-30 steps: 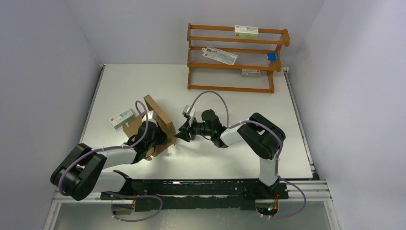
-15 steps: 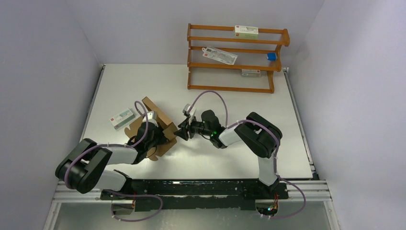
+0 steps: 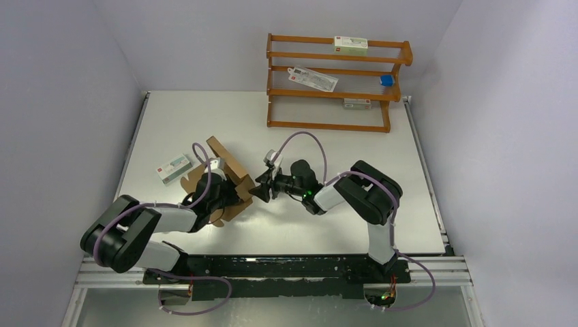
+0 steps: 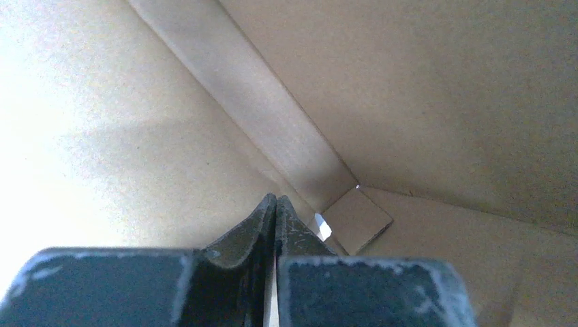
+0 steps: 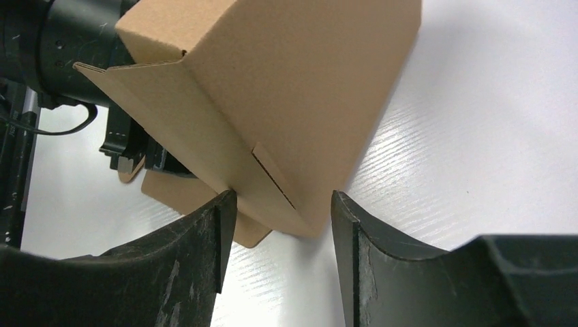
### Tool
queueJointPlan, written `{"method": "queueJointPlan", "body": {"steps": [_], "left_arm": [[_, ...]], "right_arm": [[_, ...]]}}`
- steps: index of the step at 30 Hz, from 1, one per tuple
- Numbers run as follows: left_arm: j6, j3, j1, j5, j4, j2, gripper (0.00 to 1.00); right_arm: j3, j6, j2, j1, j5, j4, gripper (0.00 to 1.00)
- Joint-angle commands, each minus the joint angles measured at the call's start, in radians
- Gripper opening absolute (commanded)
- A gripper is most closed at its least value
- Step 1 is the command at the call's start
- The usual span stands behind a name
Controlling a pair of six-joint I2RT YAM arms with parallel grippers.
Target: Fold the paper box
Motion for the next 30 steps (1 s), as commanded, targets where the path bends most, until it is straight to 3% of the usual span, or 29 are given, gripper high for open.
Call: {"method": "queueJointPlan", "body": {"steps": [1,8,15,26,30], "left_arm": [[-0.011,0.021,-0.008,0.058,-0.084,0.037,0.07],[-0.017,0.046,-0.009,0.059,-0.091,0.059,0.06],[-0.028,0.05,-0.041,0.05,-0.078,0.07,0.06],[-0.07,0.034,-0.107,0.046,-0.048,0.055,0.05],[-0.094,0.027,-0.144,0.046,-0.035,0.056,0.05]], "right_arm": [[-0.025,0.002,-0.047,0.008,-0.011,0.082,0.57],[-0.077,0.026,-0.093,0.008,-0.013,0.122,0.57],[-0.089,0.054,-0.083,0.011,0.083,0.159,0.58],[-0.09,0.049,-0.095,0.019,0.396,0.138,0.56],[-0.1,0.058,-0.094,0.019,0.441,0.147,0.53]]}}
